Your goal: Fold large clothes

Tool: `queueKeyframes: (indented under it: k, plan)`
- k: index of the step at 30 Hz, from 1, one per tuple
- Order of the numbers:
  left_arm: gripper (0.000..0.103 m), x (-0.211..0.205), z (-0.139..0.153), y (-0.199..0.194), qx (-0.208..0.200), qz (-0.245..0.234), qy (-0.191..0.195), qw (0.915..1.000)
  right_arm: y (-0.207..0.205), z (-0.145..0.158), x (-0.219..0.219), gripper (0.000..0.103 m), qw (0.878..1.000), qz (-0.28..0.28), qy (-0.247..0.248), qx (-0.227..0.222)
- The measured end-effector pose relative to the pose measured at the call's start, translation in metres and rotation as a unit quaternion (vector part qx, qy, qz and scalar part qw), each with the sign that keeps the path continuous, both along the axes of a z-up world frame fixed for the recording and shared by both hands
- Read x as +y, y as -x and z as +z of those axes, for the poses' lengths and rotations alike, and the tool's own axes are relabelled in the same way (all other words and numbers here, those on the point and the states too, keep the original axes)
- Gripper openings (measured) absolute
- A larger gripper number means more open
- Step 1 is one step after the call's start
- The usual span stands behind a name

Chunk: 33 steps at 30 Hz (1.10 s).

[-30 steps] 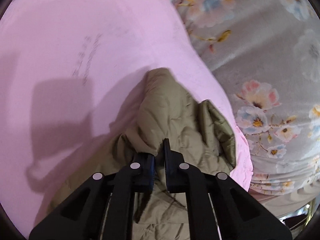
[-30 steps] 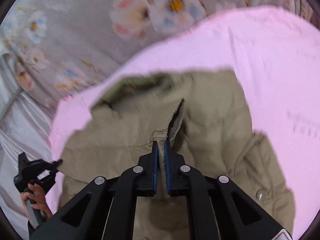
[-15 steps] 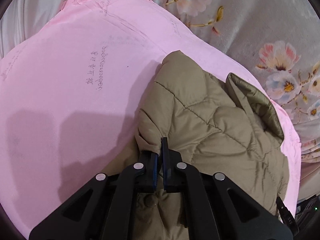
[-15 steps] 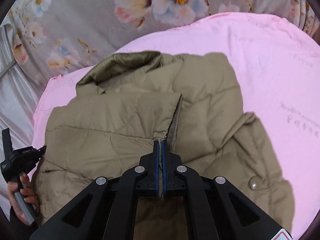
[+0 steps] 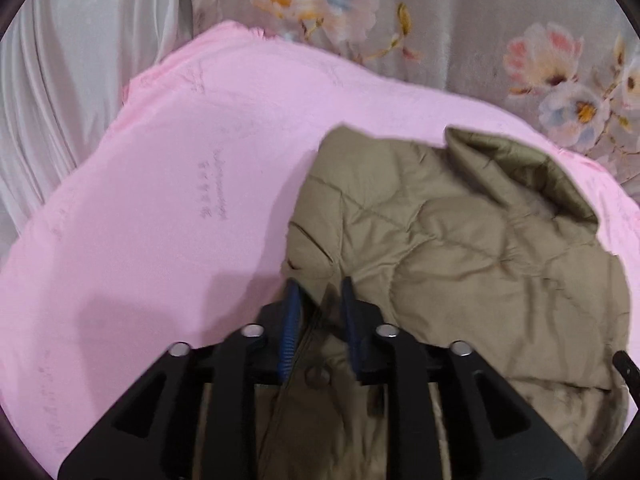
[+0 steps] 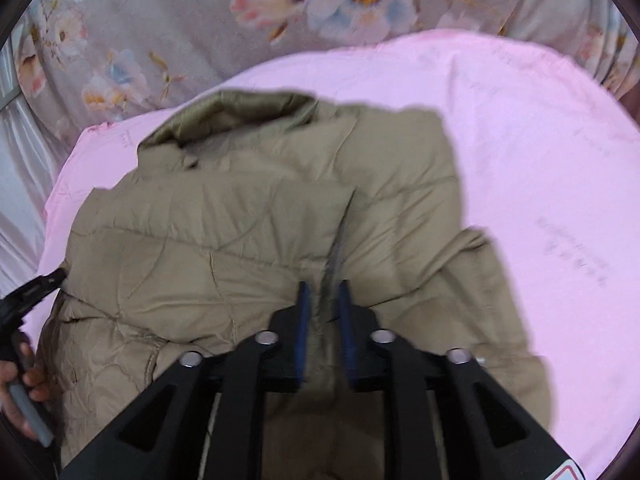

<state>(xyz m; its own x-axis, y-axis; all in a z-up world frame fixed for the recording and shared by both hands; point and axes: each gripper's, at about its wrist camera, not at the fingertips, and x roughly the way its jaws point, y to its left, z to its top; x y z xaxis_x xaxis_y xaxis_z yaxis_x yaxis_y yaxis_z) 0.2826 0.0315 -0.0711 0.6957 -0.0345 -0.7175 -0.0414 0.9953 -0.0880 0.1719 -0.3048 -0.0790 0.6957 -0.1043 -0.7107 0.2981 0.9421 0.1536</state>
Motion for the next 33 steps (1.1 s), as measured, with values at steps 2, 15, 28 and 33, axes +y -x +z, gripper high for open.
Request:
queueKeyframes:
  k: [2,15,28,33]
  plan:
    - [0.043,-0.004,0.032,0.011,-0.044,-0.005,-0.010,0.9990,0.004,0.028,0.005,0.036,0.999,0.005,0.004,-0.038]
    - [0.057,-0.118,-0.023,-0.040,0.015,-0.081,-0.041,0.9958,-0.084,-0.022,0.069,0.037,0.997,0.074,0.024,0.018]
    - [0.067,-0.122,-0.046,-0.029,-0.020,-0.073,-0.066,0.9949,-0.077,-0.041,0.071,0.038,0.997,0.071,0.019,0.000]
    - [0.068,-0.124,-0.048,-0.029,-0.021,-0.072,-0.070,0.9947,-0.077,-0.042,0.070,0.039,0.997,0.071,0.021,0.000]
